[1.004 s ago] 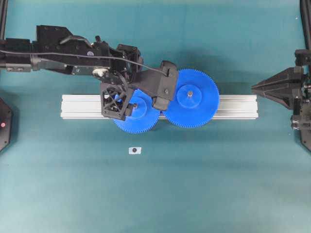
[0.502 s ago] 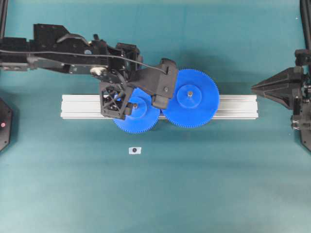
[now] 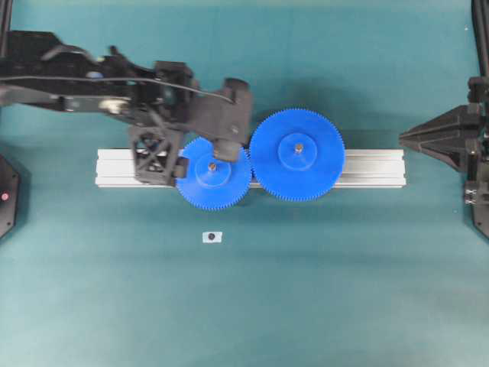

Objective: Insert the small gear onto the shaft.
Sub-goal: 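Open the left gripper and retract it to the left edge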

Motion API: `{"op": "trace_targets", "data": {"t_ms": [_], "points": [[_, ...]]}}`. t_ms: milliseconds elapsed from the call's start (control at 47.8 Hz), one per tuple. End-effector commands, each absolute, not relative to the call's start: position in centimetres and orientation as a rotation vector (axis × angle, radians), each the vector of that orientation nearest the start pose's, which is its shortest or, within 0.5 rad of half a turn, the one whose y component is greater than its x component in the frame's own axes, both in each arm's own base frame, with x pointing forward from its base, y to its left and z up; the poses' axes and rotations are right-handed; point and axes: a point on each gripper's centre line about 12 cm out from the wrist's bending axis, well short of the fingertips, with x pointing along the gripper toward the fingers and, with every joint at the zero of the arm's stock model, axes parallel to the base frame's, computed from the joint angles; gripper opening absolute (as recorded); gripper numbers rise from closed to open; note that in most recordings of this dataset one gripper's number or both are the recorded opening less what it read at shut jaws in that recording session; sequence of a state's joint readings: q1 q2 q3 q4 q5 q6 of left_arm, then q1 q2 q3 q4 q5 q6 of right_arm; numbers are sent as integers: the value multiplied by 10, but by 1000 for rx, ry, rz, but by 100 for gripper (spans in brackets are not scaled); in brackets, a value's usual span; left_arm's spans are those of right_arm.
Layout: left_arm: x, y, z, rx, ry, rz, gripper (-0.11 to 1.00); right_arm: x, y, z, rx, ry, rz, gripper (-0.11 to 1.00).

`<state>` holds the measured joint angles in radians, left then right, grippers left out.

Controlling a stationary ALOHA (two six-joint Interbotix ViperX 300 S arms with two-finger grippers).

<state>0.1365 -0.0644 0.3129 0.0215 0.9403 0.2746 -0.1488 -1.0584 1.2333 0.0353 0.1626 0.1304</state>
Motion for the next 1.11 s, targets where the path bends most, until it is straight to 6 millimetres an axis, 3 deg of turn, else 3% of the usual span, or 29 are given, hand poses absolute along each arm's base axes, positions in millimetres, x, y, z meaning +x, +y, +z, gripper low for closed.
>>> {"op": "trace_targets", "data": {"t_ms": [0, 167, 397, 690, 878, 1087], "points": [[364, 52, 267, 186, 1138, -23, 90, 173, -26, 240, 196, 310, -171, 11], [353, 48, 276, 159, 1105, -1, 90, 172, -25, 240, 197, 314, -171, 11], [345, 26, 288, 120, 1021, 0, 90, 171, -25, 237, 207, 331, -173, 11], [315, 18, 297, 71, 918, 20, 90, 168, -25, 231, 213, 335, -175, 11], [293, 15, 296, 52, 893, 27, 90, 167, -25, 232, 213, 333, -174, 11], [281, 4, 292, 50, 819, 1, 90, 168, -24, 233, 222, 329, -174, 11]]}}
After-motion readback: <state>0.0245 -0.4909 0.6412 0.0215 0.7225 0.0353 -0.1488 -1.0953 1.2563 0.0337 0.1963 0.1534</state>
